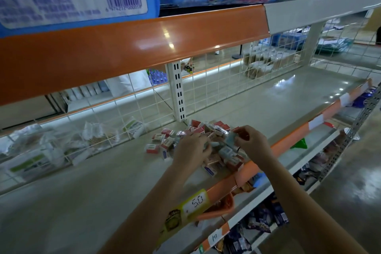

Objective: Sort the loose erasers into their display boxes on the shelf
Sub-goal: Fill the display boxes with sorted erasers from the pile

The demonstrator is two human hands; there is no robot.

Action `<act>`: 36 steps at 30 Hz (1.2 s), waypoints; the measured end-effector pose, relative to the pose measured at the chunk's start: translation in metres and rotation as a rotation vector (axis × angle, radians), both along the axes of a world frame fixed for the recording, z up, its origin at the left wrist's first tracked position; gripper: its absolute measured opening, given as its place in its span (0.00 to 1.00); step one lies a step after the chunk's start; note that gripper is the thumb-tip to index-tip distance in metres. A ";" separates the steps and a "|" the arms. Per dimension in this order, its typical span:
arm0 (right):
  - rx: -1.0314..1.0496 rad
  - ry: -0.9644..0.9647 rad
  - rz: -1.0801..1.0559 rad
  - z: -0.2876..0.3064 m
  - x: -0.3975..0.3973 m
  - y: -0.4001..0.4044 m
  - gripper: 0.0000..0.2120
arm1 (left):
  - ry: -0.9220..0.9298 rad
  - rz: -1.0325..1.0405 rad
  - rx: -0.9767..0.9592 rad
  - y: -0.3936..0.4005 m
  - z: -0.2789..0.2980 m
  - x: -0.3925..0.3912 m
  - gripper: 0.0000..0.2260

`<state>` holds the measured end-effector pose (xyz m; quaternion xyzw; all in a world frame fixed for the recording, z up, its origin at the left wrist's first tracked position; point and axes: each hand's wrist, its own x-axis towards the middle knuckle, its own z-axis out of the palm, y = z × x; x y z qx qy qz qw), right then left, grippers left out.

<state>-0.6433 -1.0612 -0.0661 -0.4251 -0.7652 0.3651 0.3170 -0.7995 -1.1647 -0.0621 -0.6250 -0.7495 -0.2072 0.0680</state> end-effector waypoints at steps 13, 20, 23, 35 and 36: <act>-0.605 0.547 0.343 0.018 -0.044 -0.075 0.08 | -0.850 0.260 0.149 -0.098 0.027 -0.023 0.10; -0.713 0.541 0.561 0.023 -0.107 -0.142 0.10 | -0.941 0.465 0.265 -0.193 0.034 -0.059 0.05; -0.705 0.521 0.667 0.028 -0.142 -0.183 0.09 | -0.919 0.543 0.325 -0.249 0.037 -0.079 0.06; -0.560 0.259 0.930 0.047 -0.260 -0.363 0.12 | -0.696 0.767 0.446 -0.473 0.043 -0.156 0.13; -0.525 0.226 0.944 0.047 -0.271 -0.378 0.12 | -0.697 0.779 0.449 -0.490 0.042 -0.164 0.11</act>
